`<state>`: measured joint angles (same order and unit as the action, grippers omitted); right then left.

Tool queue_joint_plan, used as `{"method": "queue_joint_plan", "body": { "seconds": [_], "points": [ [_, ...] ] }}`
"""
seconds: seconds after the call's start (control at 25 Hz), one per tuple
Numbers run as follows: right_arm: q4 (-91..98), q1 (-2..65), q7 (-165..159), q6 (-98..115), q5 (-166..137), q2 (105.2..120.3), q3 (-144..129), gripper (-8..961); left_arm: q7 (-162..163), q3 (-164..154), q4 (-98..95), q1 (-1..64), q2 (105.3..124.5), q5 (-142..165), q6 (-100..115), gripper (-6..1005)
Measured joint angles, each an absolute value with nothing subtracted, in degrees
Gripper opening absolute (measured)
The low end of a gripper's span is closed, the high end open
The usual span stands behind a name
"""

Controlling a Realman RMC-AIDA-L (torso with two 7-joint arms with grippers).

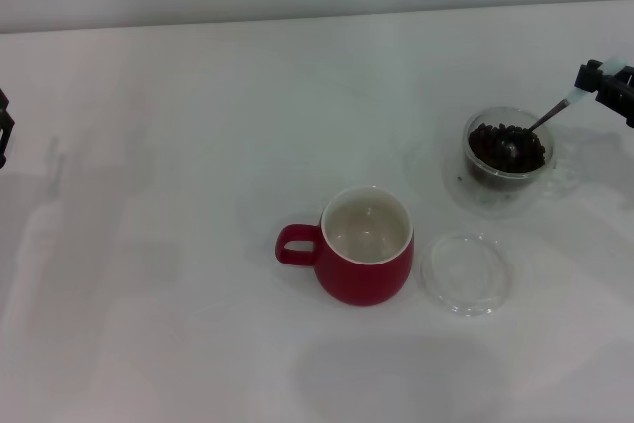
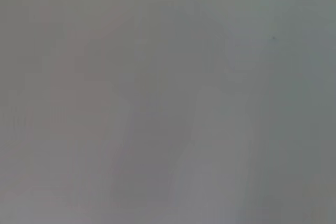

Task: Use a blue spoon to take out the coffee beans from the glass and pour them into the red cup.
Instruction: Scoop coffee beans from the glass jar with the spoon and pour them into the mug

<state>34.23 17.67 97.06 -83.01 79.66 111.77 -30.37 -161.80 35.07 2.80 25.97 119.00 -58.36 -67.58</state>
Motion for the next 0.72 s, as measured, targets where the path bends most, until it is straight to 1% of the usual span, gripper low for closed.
{"method": "queue_joint_plan", "body": {
  "seconds": [0.72],
  "points": [
    [34.08, 17.93, 82.79, -78.66, 80.10, 112.52, -29.79, 149, -161.81, 35.07, 2.72, 26.17, 119.00, -58.36, -67.59, 562]
  ]
}}
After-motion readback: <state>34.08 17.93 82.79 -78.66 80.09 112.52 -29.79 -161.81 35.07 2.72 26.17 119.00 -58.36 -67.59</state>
